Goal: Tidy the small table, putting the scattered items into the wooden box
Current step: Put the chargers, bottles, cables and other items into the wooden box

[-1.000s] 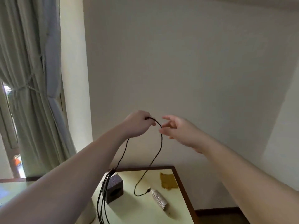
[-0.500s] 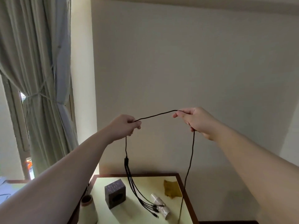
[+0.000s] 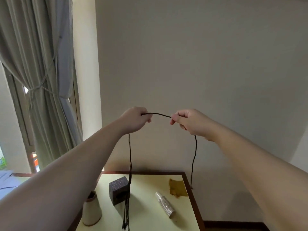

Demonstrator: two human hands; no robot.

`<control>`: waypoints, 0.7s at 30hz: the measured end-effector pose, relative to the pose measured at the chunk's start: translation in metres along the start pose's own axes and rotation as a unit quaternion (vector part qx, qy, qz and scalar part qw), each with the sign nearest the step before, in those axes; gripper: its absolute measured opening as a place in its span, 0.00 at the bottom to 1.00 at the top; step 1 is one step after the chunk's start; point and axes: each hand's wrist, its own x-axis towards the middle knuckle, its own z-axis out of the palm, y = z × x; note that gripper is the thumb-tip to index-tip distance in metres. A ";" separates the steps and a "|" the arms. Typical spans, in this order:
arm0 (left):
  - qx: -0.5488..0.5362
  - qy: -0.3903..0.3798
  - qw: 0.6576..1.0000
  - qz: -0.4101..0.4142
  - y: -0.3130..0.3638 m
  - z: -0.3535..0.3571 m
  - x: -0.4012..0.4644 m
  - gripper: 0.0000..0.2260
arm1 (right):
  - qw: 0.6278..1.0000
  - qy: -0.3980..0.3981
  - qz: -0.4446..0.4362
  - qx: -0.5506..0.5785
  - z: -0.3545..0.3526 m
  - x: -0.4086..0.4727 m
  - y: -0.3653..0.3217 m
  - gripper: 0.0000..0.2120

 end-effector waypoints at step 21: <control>0.055 -0.011 0.998 -0.042 -0.029 0.023 0.003 0.07 | 0.996 -0.016 -0.014 -0.090 0.012 -0.008 0.035 0.10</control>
